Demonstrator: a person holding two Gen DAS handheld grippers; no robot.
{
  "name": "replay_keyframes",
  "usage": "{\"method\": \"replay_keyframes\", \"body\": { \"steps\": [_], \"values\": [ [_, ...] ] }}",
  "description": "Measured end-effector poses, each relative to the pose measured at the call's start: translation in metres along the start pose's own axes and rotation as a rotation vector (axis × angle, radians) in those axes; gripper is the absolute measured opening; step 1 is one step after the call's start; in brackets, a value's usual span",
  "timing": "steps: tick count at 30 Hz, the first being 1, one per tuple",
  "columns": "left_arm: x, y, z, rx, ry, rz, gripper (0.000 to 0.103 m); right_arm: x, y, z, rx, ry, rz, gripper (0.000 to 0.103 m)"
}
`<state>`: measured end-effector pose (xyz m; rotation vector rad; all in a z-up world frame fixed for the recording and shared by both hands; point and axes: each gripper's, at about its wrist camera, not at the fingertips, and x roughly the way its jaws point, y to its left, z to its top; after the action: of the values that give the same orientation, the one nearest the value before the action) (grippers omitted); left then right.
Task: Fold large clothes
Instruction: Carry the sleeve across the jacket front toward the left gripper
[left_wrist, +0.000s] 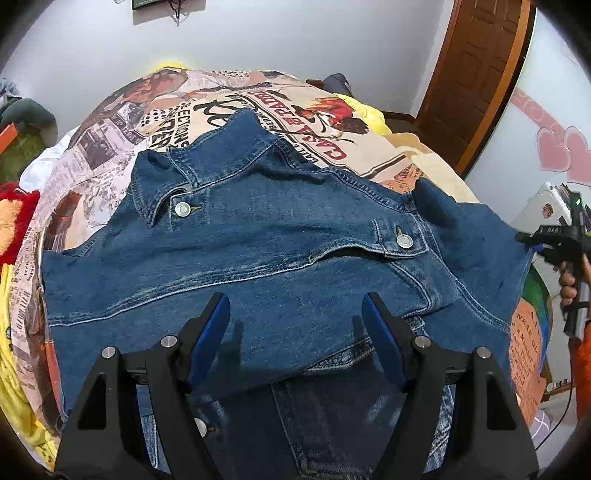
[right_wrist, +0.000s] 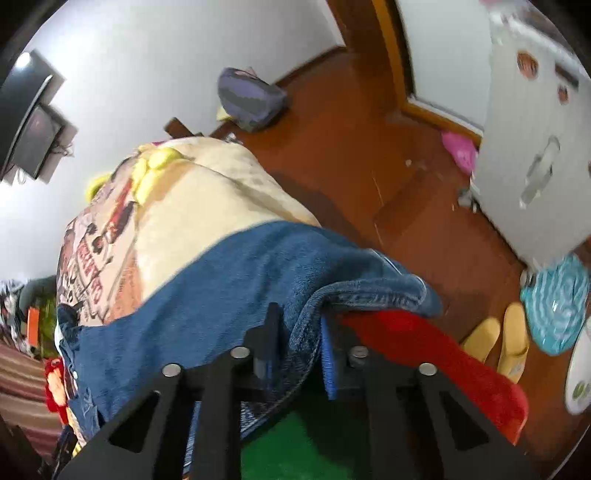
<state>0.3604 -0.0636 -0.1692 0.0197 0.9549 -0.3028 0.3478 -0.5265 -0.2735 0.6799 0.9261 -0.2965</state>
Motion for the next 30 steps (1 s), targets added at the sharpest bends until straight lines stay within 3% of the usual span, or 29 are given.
{"method": "replay_keyframes", "body": {
  "steps": [4,8,14,22,27,30],
  "values": [
    [-0.008,0.002,-0.002,-0.002,-0.016,-0.001,0.073,-0.036,0.038,0.003,-0.119,-0.099,0.025,0.011],
    [-0.020,0.006,-0.004,-0.004,-0.039,-0.002,0.073,-0.077,0.092,0.004,-0.236,-0.185,0.107,0.010],
    [-0.042,0.019,-0.010,-0.019,-0.080,0.008,0.073,-0.114,0.183,-0.002,-0.365,-0.220,0.253,0.010],
    [-0.077,0.054,-0.027,-0.066,-0.135,0.060,0.073,-0.118,0.317,-0.047,-0.525,-0.170,0.405,0.010],
    [-0.096,0.081,-0.041,-0.126,-0.157,0.088,0.073,-0.088,0.381,-0.114,-0.650,-0.049,0.433,0.010],
    [-0.105,0.096,-0.052,-0.165,-0.162,0.105,0.073,-0.062,0.393,-0.153,-0.699,0.044,0.426,0.010]
  ]
}}
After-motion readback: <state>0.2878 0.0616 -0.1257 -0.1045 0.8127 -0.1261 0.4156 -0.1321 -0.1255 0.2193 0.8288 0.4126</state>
